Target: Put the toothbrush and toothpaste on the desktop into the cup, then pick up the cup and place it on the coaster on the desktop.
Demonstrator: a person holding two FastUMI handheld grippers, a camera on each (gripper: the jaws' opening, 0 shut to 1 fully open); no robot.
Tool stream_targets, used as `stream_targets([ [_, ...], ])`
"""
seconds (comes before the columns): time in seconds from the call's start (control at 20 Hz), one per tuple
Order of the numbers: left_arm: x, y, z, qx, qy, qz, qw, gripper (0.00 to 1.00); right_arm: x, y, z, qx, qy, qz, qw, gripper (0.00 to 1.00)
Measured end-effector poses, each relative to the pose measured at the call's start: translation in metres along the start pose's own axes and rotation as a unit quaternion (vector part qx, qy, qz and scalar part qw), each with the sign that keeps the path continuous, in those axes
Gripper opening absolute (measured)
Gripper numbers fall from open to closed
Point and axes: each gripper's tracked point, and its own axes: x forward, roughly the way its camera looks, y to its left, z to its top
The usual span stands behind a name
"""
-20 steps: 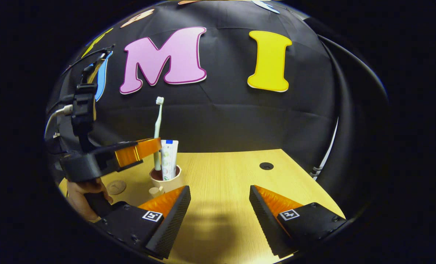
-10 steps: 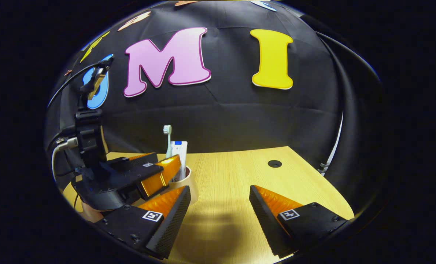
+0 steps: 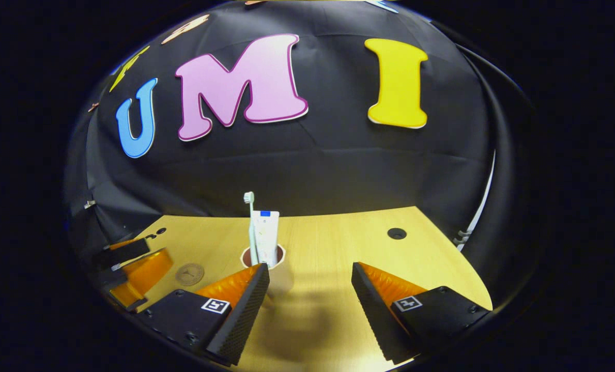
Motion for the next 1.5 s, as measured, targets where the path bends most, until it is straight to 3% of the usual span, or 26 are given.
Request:
stream_targets([
  [0.15,-0.052,0.017,-0.035,0.026,0.051,0.016,0.998,0.97,0.019,0.019,-0.010,0.030,0.054,0.012,0.998,0.98],
  [0.45,-0.130,0.017,-0.050,-0.045,0.091,0.025,0.994,0.98,0.039,0.046,-0.013,-0.009,0.112,0.017,0.994,0.98],
  [0.7,-0.162,0.021,-0.031,-0.049,0.077,0.024,0.996,0.97,0.033,0.069,0.037,-0.056,0.101,0.016,0.993,0.98],
  [0.9,-0.183,0.028,-0.008,-0.074,0.059,0.019,0.995,0.97,0.028,0.086,0.100,-0.096,0.075,0.019,0.992,0.97],
  [1.0,-0.191,0.034,-0.002,-0.080,0.052,0.022,0.995,0.97,0.029,0.093,0.113,-0.103,0.091,0.021,0.990,0.97],
  [1.15,-0.197,0.044,-0.002,-0.083,0.050,0.031,0.995,0.97,0.041,0.096,0.104,-0.114,0.140,0.022,0.983,0.98],
  [1.35,-0.207,0.063,-0.013,-0.094,0.059,0.060,0.992,0.97,0.050,0.088,0.058,-0.140,0.225,0.024,0.964,0.97],
  [1.5,-0.217,0.078,-0.024,-0.108,0.069,0.090,0.988,0.97,0.059,0.085,0.027,-0.121,0.278,0.020,0.953,0.98],
])
